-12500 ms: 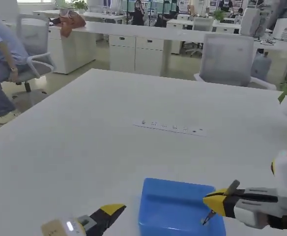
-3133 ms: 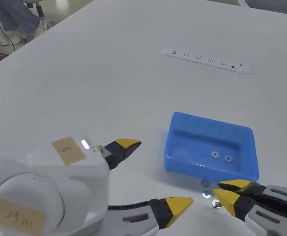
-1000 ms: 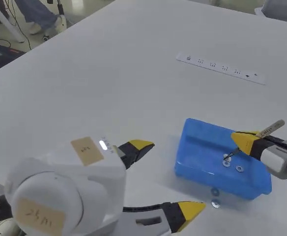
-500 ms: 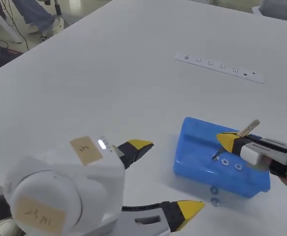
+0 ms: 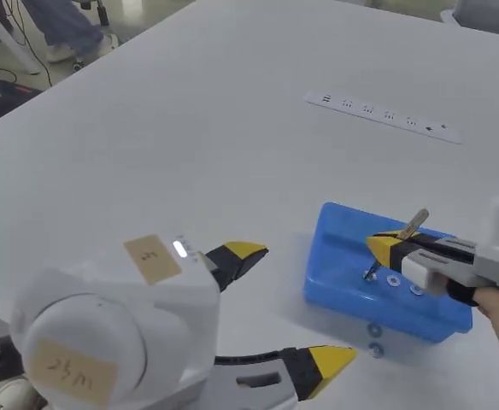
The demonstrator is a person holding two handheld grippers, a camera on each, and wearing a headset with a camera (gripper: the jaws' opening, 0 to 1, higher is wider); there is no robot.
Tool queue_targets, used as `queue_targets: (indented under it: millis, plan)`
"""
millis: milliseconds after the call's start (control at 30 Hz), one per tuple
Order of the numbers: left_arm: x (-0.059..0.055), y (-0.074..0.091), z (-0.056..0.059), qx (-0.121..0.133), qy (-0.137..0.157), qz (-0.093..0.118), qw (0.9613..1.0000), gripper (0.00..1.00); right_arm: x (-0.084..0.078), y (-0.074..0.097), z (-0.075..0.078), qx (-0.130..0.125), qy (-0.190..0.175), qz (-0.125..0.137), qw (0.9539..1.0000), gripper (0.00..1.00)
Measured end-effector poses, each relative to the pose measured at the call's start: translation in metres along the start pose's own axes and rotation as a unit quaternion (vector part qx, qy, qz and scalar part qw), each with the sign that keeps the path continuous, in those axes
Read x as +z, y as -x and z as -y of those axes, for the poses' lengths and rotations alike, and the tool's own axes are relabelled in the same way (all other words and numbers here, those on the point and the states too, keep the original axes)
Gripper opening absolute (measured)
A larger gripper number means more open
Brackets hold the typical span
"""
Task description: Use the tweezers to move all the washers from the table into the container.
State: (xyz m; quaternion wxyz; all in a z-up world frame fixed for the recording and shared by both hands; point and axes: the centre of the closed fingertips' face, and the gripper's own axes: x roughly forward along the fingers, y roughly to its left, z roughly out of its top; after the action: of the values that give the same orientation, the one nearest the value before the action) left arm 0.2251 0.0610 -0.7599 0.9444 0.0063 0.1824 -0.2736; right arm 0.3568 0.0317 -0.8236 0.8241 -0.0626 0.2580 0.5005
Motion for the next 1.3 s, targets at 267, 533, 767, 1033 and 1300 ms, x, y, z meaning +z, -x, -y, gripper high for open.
queue_targets:
  millis: [267, 533, 767, 1033, 1300]
  plan:
    - [0.001, 0.000, 0.000, 0.000, 0.001, 0.001, 1.0000, 0.66, 0.014, 0.015, -0.004, 0.002, 0.004, 0.026, 0.9997, 0.04]
    - [0.000, 0.000, 0.001, -0.001, 0.000, 0.000, 1.0000, 0.66, 0.035, 0.038, -0.009, 0.001, -0.021, 0.070, 0.9974, 0.04]
    - [0.000, 0.000, 0.002, -0.003, -0.003, -0.001, 1.0000, 0.65, 0.040, 0.057, -0.023, 0.010, -0.022, 0.084, 0.9962, 0.04]
    - [0.000, 0.000, 0.003, -0.004, -0.003, 0.000, 1.0000, 0.65, 0.027, 0.070, -0.042, 0.029, -0.044, 0.087, 0.9948, 0.04]
    - [0.000, 0.000, 0.002, -0.003, -0.003, -0.001, 1.0000, 0.65, -0.008, 0.065, -0.055, 0.042, -0.057, 0.051, 0.9962, 0.04]
